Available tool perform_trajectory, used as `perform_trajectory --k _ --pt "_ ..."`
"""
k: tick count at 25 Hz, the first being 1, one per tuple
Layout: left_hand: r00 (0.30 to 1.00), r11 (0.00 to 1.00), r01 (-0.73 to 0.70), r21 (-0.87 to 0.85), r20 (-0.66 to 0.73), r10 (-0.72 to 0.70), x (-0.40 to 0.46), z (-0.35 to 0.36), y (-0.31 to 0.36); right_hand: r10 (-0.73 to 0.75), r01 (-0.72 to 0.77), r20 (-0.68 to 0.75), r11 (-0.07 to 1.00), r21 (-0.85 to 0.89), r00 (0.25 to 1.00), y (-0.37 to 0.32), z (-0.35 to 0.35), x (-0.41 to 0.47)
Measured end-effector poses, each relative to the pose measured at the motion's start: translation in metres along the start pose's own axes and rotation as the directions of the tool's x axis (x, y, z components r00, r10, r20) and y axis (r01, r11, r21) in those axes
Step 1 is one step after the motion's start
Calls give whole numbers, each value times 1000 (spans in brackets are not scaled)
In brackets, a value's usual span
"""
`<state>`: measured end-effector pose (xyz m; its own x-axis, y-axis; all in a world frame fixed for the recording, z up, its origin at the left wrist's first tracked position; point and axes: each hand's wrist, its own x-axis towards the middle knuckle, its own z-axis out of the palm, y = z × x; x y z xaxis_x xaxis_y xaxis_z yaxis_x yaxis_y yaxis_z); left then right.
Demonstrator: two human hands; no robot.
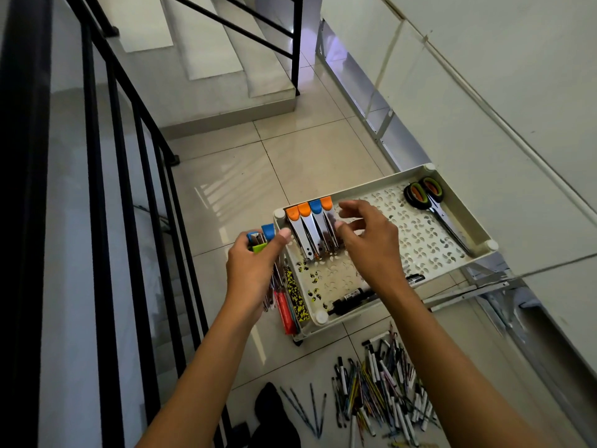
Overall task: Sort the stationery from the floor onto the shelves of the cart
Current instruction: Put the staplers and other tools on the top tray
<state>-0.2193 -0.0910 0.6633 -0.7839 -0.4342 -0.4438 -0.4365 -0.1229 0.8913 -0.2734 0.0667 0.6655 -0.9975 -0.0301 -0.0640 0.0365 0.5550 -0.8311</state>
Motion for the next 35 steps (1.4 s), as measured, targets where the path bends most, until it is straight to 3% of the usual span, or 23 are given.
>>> perform_trajectory --k 3,5,9,11,13,16,20,26,29,32,33,35 --pt "993 996 5 -90 116 5 -2 0 23 -37 -34 341 979 199 939 -28 -1 -20" --pt "983 990 7 -142 181 19 -4 6 35 -38 -106 438 948 299 898 -37 2 -30" --pt "966 989 -4 -150 256 42 -6 15 43 11 -200 403 880 431 915 -34 -10 -27" --pt "979 993 -34 -109 199 55 -4 17 40 69 -226 358 880 419 931 -27 -22 -23" --pt "994 996 -66 -57 83 70 -1 15 30 158 -228 226 916 331 961 -17 -34 -13" --pt "998 999 -37 7 -45 38 4 9 8 183 -184 22 983 7 983 2 -38 6" --pt "999 999 33 32 -37 -32 2 14 -10 113 -109 8 974 -200 994 18 -14 22" --pt "1000 997 31 73 -1 -31 4 16 -13 29 -28 0 969 -247 1000 21 0 25" --pt "999 997 38 72 13 -39 -1 14 -6 55 -51 11 970 -237 998 19 -1 23" --pt "1000 1000 -29 -10 3 29 -7 11 4 12 -22 -70 989 -145 997 4 -11 8" --pt "999 998 -38 -59 24 39 -8 11 10 -2 0 -29 999 -51 1000 -5 -15 -2" --pt "996 984 1 -179 93 16 -10 18 25 -5 -34 249 988 153 968 -25 -20 -26"
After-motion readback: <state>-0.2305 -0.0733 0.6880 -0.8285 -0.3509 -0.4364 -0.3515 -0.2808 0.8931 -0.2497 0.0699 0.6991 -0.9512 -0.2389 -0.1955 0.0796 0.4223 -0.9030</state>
